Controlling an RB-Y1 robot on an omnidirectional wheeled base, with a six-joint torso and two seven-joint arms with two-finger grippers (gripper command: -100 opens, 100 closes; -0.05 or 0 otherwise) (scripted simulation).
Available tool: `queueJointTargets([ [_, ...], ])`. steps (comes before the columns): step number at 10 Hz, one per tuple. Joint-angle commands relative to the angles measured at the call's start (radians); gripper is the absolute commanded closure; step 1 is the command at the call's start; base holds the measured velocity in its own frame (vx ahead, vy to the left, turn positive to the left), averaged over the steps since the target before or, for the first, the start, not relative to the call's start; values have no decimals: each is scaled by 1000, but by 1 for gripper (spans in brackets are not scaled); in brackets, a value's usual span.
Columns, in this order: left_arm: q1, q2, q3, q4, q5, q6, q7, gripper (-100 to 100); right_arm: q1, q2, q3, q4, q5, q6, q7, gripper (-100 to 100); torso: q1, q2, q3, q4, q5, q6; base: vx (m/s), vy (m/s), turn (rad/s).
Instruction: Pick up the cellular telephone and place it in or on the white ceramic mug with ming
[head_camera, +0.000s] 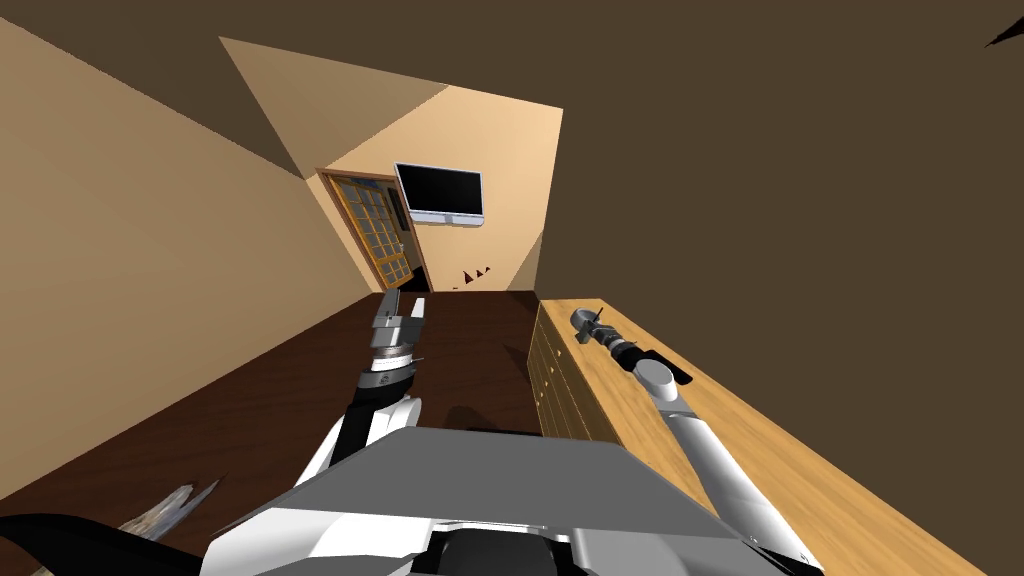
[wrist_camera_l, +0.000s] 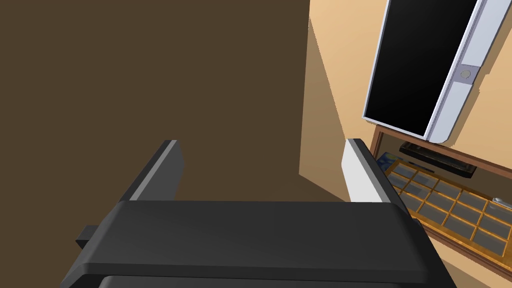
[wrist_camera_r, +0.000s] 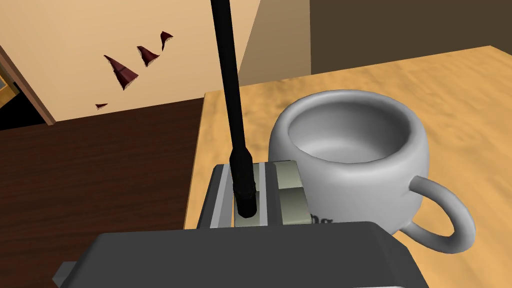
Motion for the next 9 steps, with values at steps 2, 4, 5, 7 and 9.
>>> queueJointTargets([
  [2, 0, 0, 0, 0, 0, 0, 0, 0, -17, -44, -38, 34, -56, 1, 37, 100, 1, 1, 0, 0, 0, 0, -123, 44, -10],
  [4, 0, 0, 0, 0, 0, 0, 0, 0, -27, -78, -75, 64, -115, 11, 74, 100, 0, 0, 1, 1, 1, 0, -68, 9, 7],
  [5, 0, 0, 0, 0, 0, 0, 0, 0, -29, -86, -84, 72, -131, 15, 84, 100, -1, -3, -1, 0, 1, 0, -9, 2, 3],
  [7, 0, 0, 0, 0, 0, 0, 0, 0, -36, -106, -110, 93, -183, 30, 114, 100, 0, -7, -4, -1, 1, -1, 15, 3, 22],
  [9, 0, 0, 0, 0, 0, 0, 0, 0, -40, -118, -126, 106, -220, 42, 134, 100, 1, -9, -5, -1, 1, -1, 22, 6, 11],
])
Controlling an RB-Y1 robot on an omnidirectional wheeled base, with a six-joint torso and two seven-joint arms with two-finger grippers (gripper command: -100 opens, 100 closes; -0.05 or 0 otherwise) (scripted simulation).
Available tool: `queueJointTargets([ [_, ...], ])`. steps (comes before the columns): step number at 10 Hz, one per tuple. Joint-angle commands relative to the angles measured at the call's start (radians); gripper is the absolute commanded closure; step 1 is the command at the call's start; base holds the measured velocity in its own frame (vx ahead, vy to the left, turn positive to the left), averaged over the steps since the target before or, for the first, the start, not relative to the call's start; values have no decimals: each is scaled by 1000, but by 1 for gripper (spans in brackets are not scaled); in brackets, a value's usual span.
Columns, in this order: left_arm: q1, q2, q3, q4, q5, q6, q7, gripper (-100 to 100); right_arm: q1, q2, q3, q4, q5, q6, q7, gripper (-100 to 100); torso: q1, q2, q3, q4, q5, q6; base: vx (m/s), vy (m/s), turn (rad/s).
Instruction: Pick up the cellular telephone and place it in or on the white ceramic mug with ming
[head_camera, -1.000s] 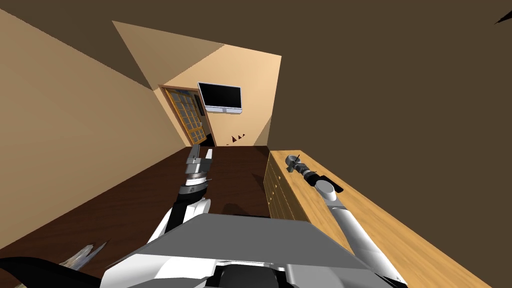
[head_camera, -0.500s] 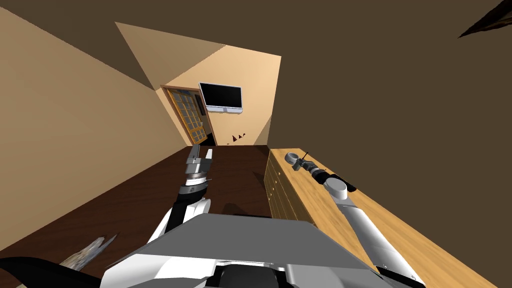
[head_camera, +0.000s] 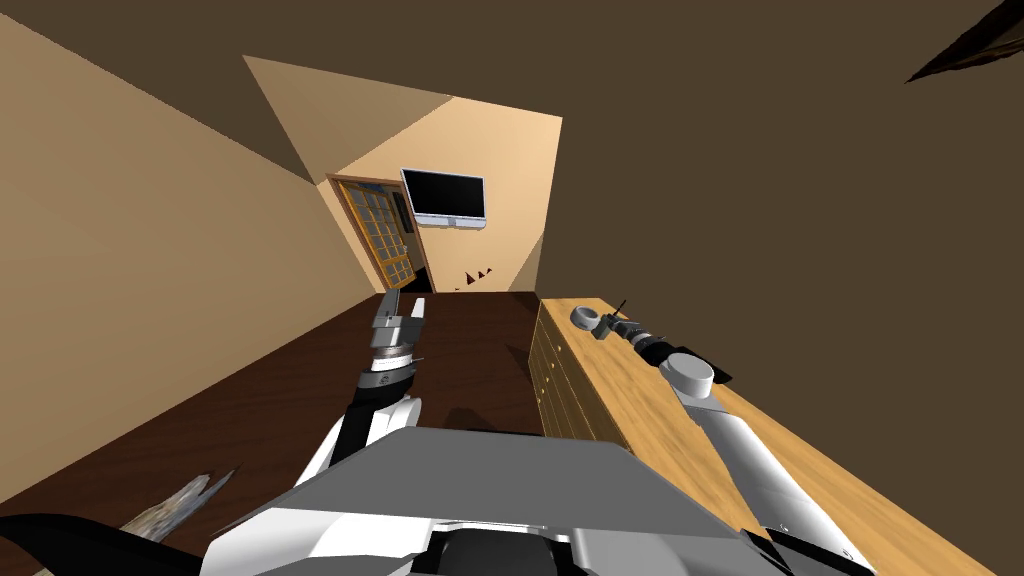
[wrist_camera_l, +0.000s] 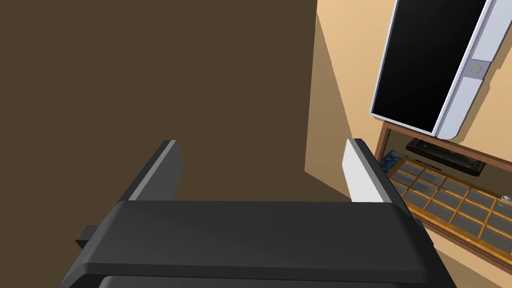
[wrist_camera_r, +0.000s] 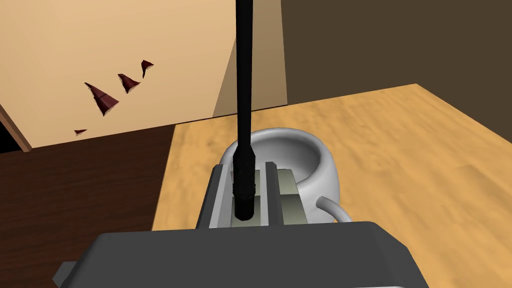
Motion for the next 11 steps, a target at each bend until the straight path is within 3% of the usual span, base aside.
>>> queueJointTargets([
  [1, 0, 0, 0, 0, 0, 0, 0, 0, -5, -10, -17, 14, -36, 15, 20, 100, 0, 0, 0, 0, 0, 0, 19, -2, 8],
  [11, 0, 0, 0, 0, 0, 0, 0, 0, -16, -38, -94, 73, -249, 111, 123, 100, 0, -5, -3, -1, 0, -1, 63, -17, 18],
])
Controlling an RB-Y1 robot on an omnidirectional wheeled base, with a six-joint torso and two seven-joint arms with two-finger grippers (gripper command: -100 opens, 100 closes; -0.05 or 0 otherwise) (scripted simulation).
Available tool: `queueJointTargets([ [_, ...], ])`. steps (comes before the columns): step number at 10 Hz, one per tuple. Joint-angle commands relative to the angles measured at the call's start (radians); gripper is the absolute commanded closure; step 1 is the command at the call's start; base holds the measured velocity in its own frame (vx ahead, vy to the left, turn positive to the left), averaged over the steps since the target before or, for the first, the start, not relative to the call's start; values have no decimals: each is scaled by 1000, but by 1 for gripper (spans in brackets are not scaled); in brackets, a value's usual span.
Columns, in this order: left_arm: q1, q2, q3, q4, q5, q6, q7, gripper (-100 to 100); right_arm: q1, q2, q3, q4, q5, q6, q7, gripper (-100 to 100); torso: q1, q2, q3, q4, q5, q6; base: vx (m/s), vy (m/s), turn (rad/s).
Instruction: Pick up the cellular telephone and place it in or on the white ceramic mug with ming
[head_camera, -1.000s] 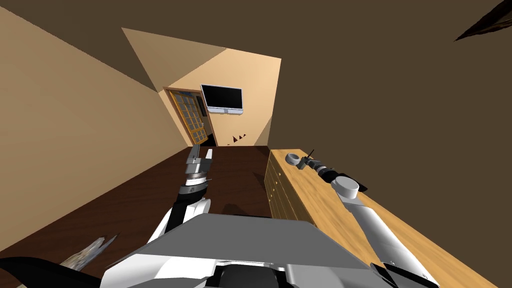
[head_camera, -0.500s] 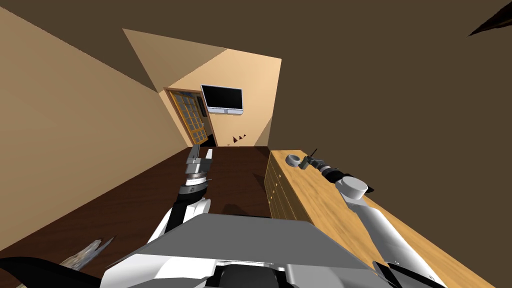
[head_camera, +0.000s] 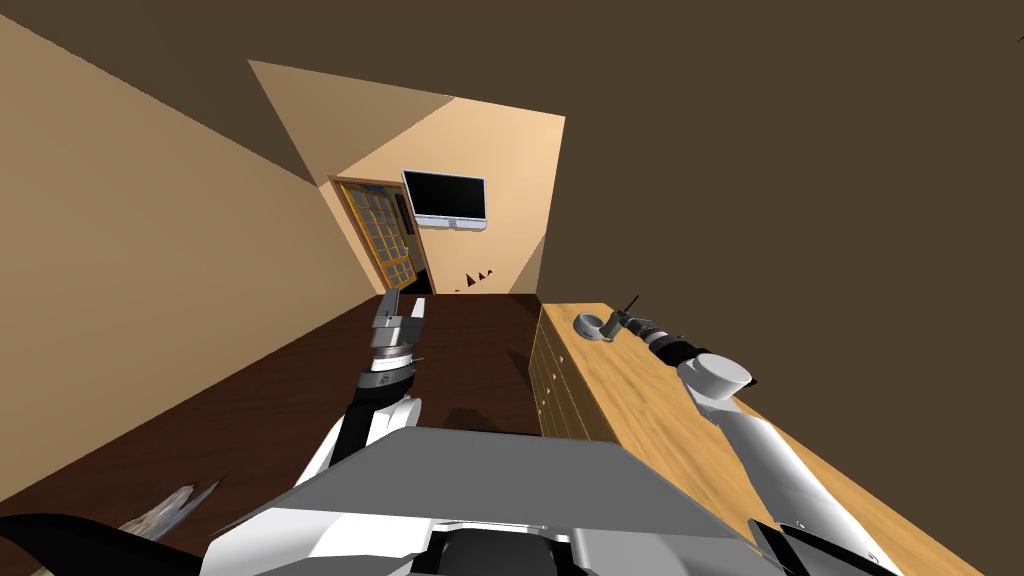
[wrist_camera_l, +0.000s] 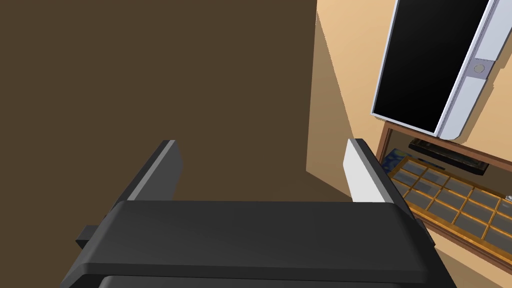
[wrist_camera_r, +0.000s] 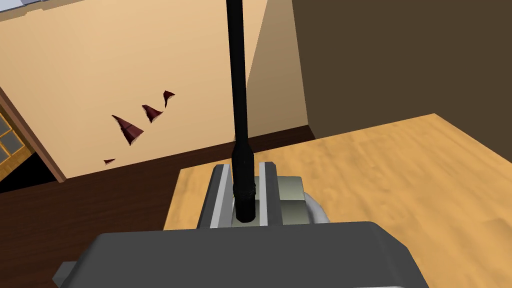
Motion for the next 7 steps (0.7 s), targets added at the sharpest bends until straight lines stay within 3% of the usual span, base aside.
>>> queueJointTargets([
  [1, 0, 0, 0, 0, 0, 0, 0, 0, 0, 0, -8, 4, -30, 16, 15, 100, 0, 0, 0, 0, 0, 0, 81, -9, 23],
  [4, 0, 0, 0, 0, 0, 0, 0, 0, -4, 3, -25, 23, -91, 52, 47, 100, 0, -6, -4, -2, 0, -3, 118, -9, 41],
  [5, 0, 0, 0, 0, 0, 0, 0, 0, -2, 1, -21, 17, -77, 41, 37, 100, 1, -8, -5, -3, 0, -3, 59, -4, 15],
  [6, 0, 0, 0, 0, 0, 0, 0, 0, -3, 1, -22, 17, -80, 43, 39, -100, 1, -5, -4, -2, -1, -3, 12, -1, 2],
  [7, 0, 0, 0, 0, 0, 0, 0, 0, -3, 1, -22, 16, -80, 43, 39, -100, 0, -2, -2, -2, -1, -2, 0, 0, 0],
])
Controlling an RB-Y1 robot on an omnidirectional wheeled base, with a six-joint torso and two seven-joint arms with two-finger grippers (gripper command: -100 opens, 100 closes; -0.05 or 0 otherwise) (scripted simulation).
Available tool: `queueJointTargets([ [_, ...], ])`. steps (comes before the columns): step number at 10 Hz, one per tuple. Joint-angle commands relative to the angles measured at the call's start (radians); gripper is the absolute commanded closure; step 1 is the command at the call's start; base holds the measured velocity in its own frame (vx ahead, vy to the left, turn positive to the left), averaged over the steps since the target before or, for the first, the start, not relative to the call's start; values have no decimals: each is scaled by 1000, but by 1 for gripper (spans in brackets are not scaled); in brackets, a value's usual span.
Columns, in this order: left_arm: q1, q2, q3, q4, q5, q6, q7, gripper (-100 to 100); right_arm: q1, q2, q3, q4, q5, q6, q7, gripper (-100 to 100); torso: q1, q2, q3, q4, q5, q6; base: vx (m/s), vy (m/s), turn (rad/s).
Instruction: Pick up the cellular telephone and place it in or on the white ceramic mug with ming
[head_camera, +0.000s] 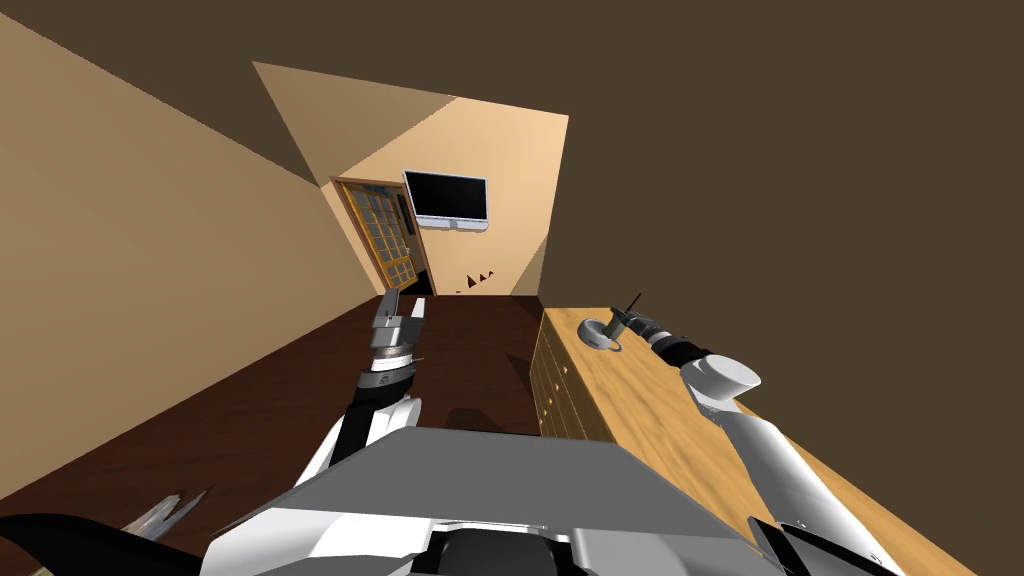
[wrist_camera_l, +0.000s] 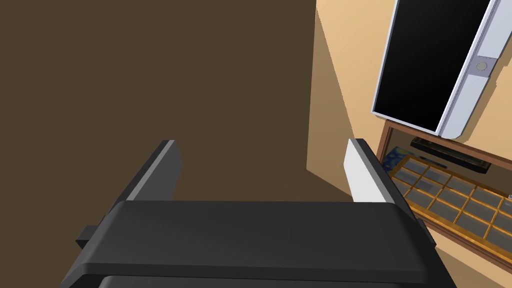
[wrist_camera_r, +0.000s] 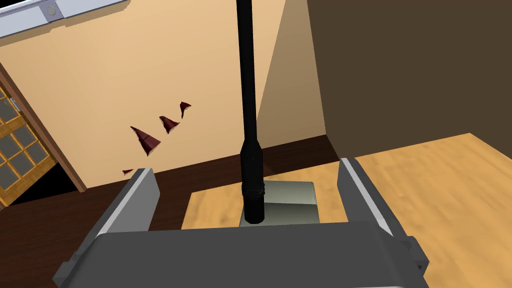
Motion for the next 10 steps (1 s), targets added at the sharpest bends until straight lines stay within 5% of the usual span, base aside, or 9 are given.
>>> queueJointTargets([
  [1, 0, 0, 0, 0, 0, 0, 0, 0, 0, 0, 0, 0, 0, 0, 0, -100, 0, 0, 0, 0, 0, 0, 0, 0, 0],
  [3, 0, 0, 0, 0, 0, 0, 0, 0, 0, 0, 0, 0, 0, 0, 0, -100, 0, 0, 0, 0, 0, 0, 0, 0, 0],
  [4, 0, 0, 0, 0, 0, 0, 0, 0, 0, 0, 0, 0, 0, 0, 0, 0, 0, 1, 0, 0, 0, 0, 0, 0, 0],
  [5, 0, 0, 0, 0, 0, 0, 0, 0, 7, -36, -8, -5, -17, 7, -23, -100, 0, 1, 0, 0, 0, 0, 8, 26, -36],
  [10, 0, 0, 0, 0, 0, 0, 0, 0, 30, -142, -32, -19, -67, 26, -91, -100, 5, -1, -1, 0, 1, 0, 26, 59, -44],
])
